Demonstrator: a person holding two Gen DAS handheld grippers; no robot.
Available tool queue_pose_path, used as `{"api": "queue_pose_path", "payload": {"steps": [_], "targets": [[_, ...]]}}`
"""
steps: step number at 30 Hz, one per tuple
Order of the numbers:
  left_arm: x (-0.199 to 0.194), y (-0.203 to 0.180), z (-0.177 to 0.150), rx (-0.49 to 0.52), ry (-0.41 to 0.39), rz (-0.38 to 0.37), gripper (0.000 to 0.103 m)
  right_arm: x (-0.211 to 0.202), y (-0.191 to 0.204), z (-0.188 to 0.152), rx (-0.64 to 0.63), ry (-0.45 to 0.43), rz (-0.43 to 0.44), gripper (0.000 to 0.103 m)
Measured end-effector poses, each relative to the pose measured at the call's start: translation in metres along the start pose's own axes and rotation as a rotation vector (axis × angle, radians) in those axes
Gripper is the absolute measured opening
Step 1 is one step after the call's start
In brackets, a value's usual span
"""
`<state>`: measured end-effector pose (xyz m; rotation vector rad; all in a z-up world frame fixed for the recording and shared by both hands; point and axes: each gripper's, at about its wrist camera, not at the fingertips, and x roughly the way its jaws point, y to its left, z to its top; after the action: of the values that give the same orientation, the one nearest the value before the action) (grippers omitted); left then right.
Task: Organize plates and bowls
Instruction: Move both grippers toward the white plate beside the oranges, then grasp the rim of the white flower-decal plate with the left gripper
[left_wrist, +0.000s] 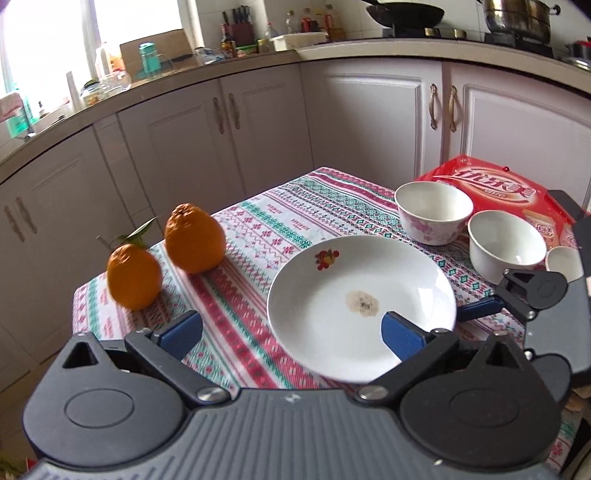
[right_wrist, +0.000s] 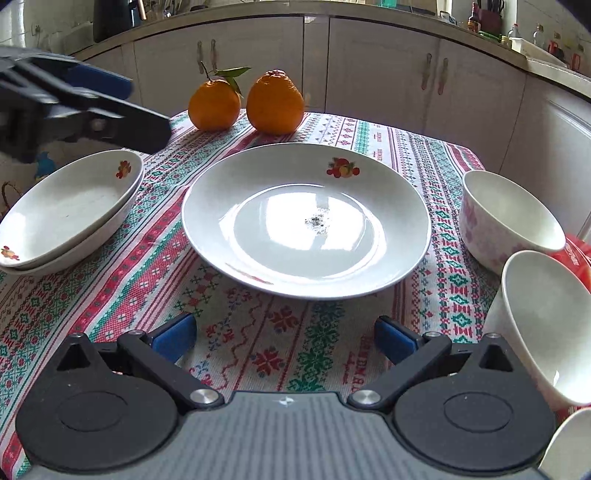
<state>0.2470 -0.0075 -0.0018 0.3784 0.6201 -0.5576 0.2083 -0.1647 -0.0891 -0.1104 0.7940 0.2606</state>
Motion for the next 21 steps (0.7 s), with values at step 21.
{"api": "queue_pose_path", "payload": {"steps": [21], "targets": [[0.136, 0.01, 0.043, 0.033, 0.245, -0.235, 0.088, 0.008, -0.01, 0.01, 0.009, -0.033, -0.018, 0.102]]}}
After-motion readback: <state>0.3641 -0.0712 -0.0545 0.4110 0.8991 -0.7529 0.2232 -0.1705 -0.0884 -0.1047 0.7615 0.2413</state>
